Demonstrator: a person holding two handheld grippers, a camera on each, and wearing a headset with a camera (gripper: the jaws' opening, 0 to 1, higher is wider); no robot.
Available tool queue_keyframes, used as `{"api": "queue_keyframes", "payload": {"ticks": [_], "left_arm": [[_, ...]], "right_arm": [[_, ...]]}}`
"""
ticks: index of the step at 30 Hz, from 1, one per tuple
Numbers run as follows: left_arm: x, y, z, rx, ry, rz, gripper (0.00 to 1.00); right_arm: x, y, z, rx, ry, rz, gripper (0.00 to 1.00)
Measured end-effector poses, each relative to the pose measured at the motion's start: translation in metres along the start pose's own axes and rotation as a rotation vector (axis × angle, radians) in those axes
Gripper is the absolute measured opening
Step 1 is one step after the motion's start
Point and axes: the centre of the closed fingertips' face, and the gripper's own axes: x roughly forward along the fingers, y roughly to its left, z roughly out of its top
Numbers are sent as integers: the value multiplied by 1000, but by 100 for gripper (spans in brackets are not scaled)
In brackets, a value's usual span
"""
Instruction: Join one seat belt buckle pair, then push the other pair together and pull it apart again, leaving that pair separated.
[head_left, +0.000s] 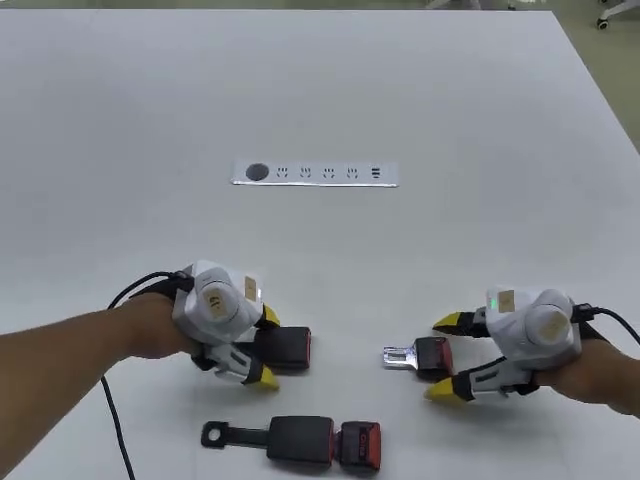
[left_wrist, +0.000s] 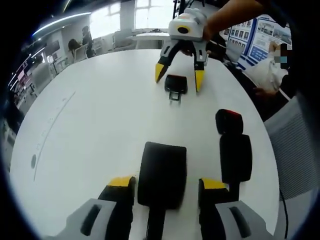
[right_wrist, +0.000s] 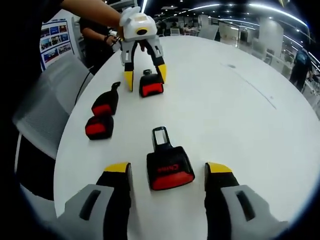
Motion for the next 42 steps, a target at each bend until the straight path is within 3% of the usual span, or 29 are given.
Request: {"api": "queue_keyframes", "payload": {"ticks": [3,5,10,13,19,21,25,30,31,33,36,37,39,40,42], "left_arm": [[-3,0,5,-6,-11,7,69],[-5,0,7,-6,-13,16,70],[-10,3,6,-17,-18,43,74],[-16,7,5,-58,-12,93,81],[-33,28,3,-202,-92,224,82],[-40,31,4,-256,-130,273,84],[-51,27,6,-291,-164,320,91],[-61,26,-2,-430,-196,386,93],[-67,28,-1,-441,-222,418,92],[-78,26,7,-478,-275,459,92],[-85,21,1,-522,-296,483,93],[-87,19,-1,-527,-300,490,93],[-96,11,0,-566,-325,505,94],[-97,8,-4,-582,-340,516,96],[-109,4,-3,-583,-369,543,98]], "right_arm": [[0,-3,4,10,-10,-22,62],[0,-6,6,29,-14,-44,68],[-5,-5,8,37,-16,-74,66],[-15,-19,13,74,-51,-187,66],[-27,-26,21,186,-142,-310,74],[-38,-26,26,225,-173,-371,79],[-52,-29,31,276,-220,-445,80],[-68,-31,39,355,-291,-545,81],[-73,-29,45,383,-321,-557,81],[-77,-26,47,400,-333,-565,81],[-79,-16,52,391,-333,-578,82],[-79,-18,52,390,-334,-578,83],[-80,-9,54,387,-338,-588,83],[-80,-5,55,390,-340,-589,83],[-81,-4,54,389,-345,-594,85]]}}
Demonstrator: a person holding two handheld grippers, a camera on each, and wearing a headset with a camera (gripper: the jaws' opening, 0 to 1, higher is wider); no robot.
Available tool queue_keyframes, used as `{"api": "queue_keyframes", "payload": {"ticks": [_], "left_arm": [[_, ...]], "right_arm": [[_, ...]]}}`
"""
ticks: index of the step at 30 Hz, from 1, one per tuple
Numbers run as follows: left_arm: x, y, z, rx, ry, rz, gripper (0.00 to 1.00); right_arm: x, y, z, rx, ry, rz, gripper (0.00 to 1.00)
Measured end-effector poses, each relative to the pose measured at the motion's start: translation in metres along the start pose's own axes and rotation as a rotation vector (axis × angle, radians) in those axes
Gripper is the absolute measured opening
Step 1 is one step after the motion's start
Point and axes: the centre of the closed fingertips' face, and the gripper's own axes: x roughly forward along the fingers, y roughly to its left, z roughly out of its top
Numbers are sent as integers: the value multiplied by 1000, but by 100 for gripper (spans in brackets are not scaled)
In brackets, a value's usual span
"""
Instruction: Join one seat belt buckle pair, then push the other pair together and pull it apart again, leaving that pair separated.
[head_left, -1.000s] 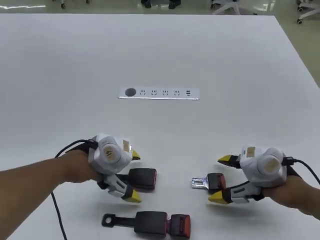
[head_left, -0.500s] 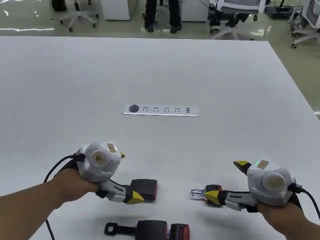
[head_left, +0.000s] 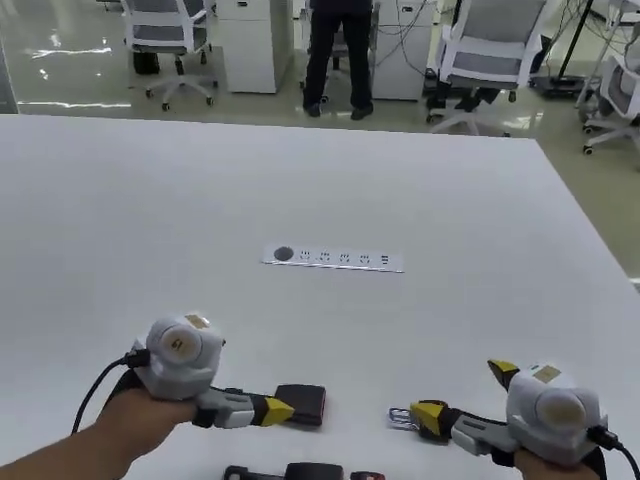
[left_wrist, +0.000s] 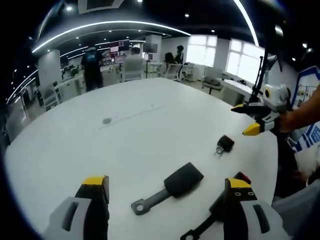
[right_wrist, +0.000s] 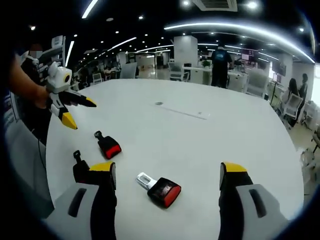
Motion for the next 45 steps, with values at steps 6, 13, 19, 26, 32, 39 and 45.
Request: {"api": "queue_keyframes", "payload": {"ticks": [6,13,19,26,32,39,45], "left_arm": [[-23,1,-6,-22,-38,34,100],[-56,10,-23,-90,-80,80,100],[-80,14,-36,-106,-99,103,100],[-108,18,-47,-139,-135,116,100],[-123,19,-57,-152,-152,127,100],[-130,13,-72,-171,-141,126,100],[-134,16,-70,-164,-156,122,100]], "right_arm": [[-16,11,3,9,-32,-25,88],[-32,24,2,2,-55,-47,89],[-45,36,-4,2,-65,-64,90],[-57,46,-18,19,-53,-86,91],[-66,54,-26,37,-48,-104,91],[-73,68,-32,47,-53,-111,91],[-76,73,-35,52,-53,-116,91]]}}
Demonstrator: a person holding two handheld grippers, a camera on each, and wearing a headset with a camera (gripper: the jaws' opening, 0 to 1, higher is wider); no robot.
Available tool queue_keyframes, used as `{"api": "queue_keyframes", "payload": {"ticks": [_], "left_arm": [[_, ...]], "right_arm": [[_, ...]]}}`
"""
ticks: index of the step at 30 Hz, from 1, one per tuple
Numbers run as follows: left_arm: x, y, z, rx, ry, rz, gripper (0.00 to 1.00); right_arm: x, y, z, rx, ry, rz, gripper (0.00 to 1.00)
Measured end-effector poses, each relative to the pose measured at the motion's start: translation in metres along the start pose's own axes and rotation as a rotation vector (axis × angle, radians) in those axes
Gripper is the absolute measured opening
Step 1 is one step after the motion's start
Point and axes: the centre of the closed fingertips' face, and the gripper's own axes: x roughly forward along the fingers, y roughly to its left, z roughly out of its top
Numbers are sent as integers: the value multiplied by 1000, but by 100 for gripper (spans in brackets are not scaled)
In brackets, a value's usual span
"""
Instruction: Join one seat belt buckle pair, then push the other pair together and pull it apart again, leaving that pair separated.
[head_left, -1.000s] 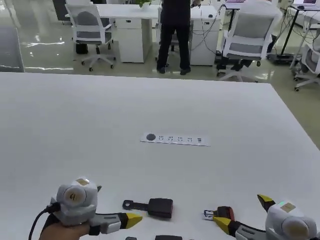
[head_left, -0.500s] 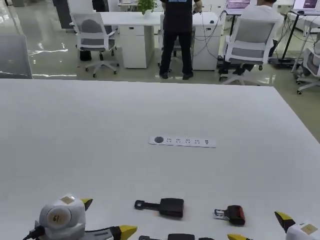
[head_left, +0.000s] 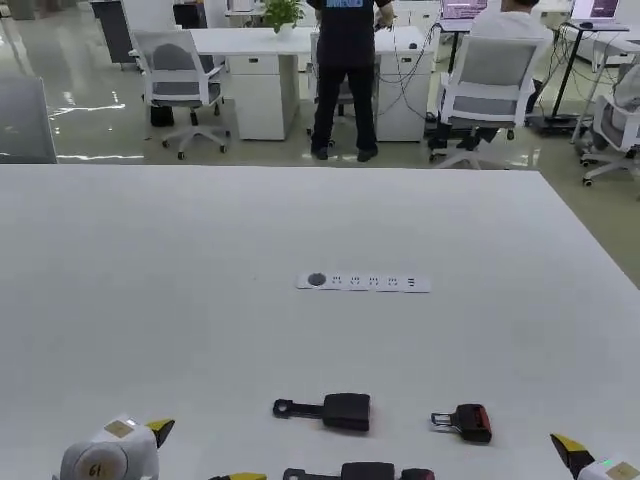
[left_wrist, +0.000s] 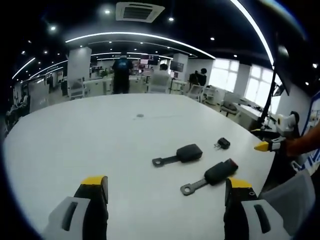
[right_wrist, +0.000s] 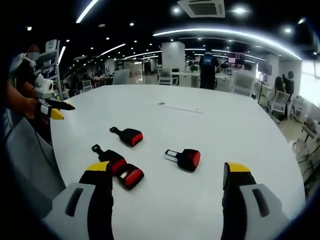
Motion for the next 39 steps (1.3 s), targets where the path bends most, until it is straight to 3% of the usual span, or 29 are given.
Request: {"api": "queue_keyframes", "payload": {"ticks": [9,39], "left_arm": [[-3,-10,-1,6,-11,-16,100],[-6,-17,-5,9,-16,-14,100]], "right_arm": [[-6,7,-3,-8,-1,4,91],[-20,1,-21,7,34,-25,91]]}}
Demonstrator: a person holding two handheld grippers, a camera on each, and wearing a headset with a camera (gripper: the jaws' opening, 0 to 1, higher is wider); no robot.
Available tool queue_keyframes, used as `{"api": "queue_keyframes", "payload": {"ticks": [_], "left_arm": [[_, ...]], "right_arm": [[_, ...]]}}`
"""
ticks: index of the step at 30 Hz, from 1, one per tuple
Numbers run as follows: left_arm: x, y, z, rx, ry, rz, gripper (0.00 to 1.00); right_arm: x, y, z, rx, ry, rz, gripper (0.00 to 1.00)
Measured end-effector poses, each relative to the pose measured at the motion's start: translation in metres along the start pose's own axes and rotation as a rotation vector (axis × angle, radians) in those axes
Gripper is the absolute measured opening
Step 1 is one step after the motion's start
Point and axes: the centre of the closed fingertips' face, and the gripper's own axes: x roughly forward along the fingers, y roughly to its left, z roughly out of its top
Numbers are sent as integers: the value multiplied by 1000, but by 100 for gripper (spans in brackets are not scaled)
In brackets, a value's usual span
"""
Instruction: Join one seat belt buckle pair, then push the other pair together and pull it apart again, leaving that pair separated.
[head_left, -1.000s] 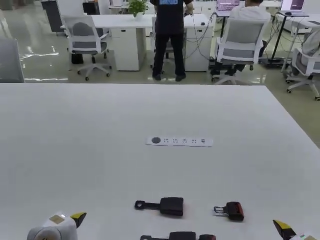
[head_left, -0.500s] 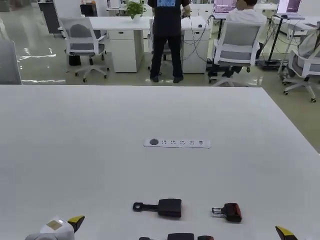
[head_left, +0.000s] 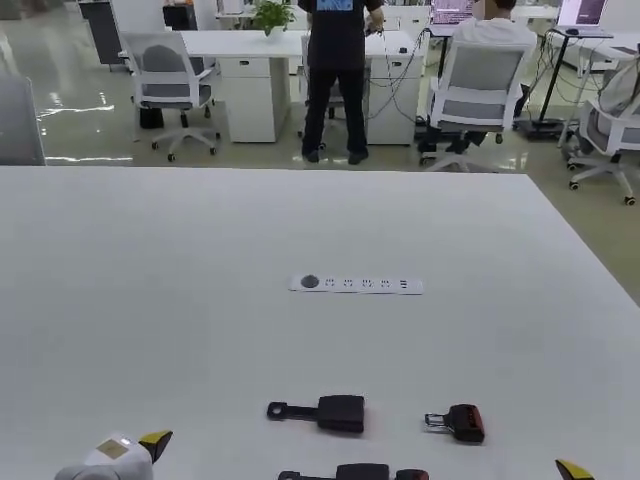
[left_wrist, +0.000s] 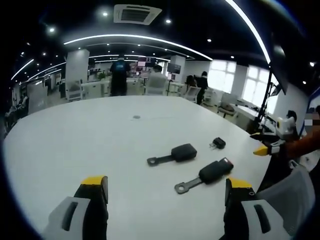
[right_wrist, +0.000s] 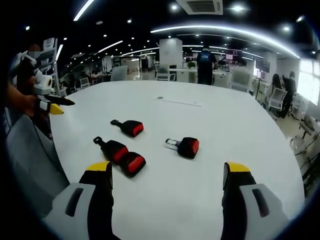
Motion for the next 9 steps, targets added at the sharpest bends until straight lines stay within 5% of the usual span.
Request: {"api": "queue_keyframes", "payload": {"ticks": [9], "left_arm": [[2,-1,1,-9,-1,-3,100]], "right_arm": [[1,1,-2,10,2,-2,91]]}}
